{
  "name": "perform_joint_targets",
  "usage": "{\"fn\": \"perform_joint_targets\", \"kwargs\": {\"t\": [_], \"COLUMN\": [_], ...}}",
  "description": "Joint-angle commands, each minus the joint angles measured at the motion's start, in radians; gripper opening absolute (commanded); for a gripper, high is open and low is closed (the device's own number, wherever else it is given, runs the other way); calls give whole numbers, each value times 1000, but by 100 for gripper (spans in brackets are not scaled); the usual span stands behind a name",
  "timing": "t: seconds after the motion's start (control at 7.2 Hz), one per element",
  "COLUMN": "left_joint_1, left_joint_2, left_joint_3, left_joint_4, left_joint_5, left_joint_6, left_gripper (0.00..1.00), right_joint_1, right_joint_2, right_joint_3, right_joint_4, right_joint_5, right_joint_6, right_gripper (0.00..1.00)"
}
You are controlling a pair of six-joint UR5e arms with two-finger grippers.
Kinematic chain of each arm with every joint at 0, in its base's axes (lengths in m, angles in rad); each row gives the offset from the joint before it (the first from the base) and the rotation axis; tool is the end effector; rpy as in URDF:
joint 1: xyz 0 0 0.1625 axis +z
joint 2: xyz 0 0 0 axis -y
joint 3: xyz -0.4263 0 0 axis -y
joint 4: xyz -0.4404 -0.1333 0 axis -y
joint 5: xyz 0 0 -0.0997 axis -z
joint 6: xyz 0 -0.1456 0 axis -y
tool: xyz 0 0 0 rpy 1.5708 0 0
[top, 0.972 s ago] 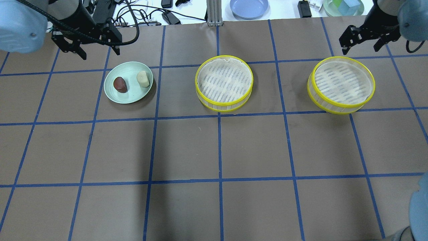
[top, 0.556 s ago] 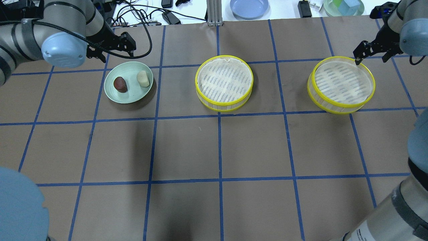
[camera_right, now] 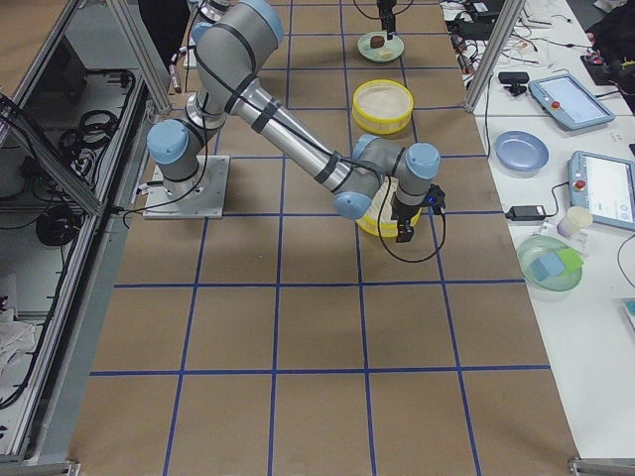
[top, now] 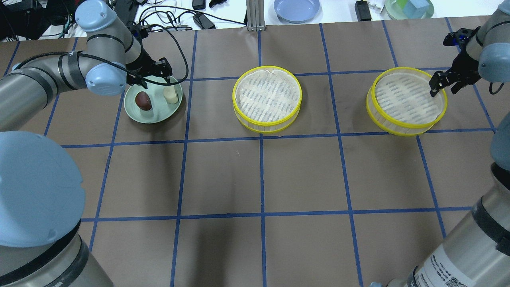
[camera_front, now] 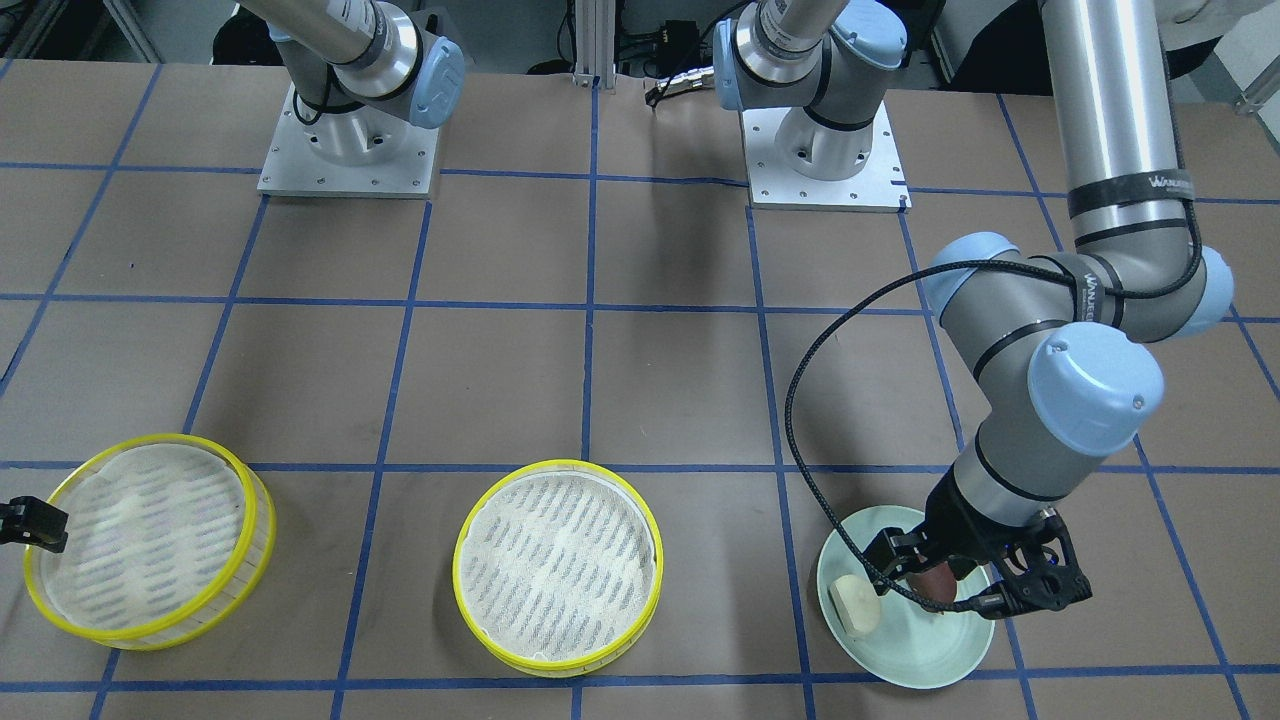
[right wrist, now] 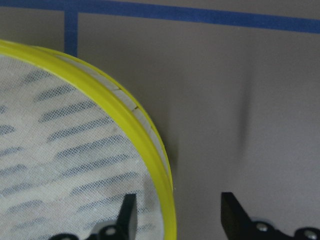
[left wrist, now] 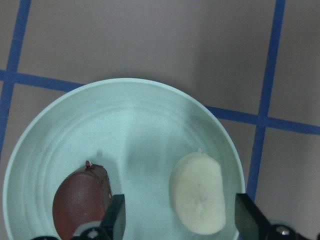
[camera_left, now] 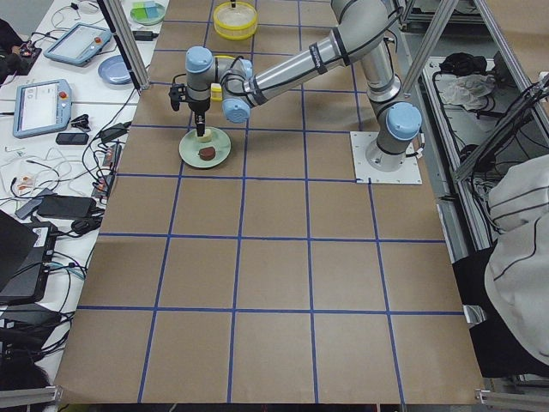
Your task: Stack buns with steamer
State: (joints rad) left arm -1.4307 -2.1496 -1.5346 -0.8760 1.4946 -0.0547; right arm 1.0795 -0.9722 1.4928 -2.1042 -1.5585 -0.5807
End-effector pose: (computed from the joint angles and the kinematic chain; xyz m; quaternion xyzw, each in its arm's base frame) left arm -0.0409 -0.7439 0.1636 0.0940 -0.9919 0.0775 0.0347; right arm -0.2224 -0.7019 0.1513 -0.0447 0.9990 -0.0086 0.0020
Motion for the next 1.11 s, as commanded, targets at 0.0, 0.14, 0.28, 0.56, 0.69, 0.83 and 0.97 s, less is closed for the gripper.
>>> {"fn": "perform_joint_targets", "kwargs": {"t": [0.0,0.14,0.28,0.56,0.69,0.83,0.97], "left_joint_1": [-1,-1,1,1,1,-5,-37], "left_joint_2": [-41,-56,-64,-62,-41,-11,23], "left_joint_3": [5,5,5,10,13,27,59], "left_joint_4": [8,6,6,6,6,6,-1], "left_joint_5": [-57,-79,-80,-74,-71,-83,-85], "left_joint_6": [-25,-46,-53,-31,-28,-65,-194], "left_gripper": [78,75,44,0,0,0,0], "right_joint_1": [-1,-1,-1,-1,5,11,25], "right_joint_2": [-5,1,3,-17,-35,-58,-87], "right_joint_3": [3,3,3,1,1,-2,-6], "right_joint_4": [1,4,3,4,6,10,18], "right_joint_5": [15,17,17,17,18,24,38], "right_joint_6": [-5,-5,-5,-2,1,8,19], "right_gripper": [29,20,17,11,11,10,10]}}
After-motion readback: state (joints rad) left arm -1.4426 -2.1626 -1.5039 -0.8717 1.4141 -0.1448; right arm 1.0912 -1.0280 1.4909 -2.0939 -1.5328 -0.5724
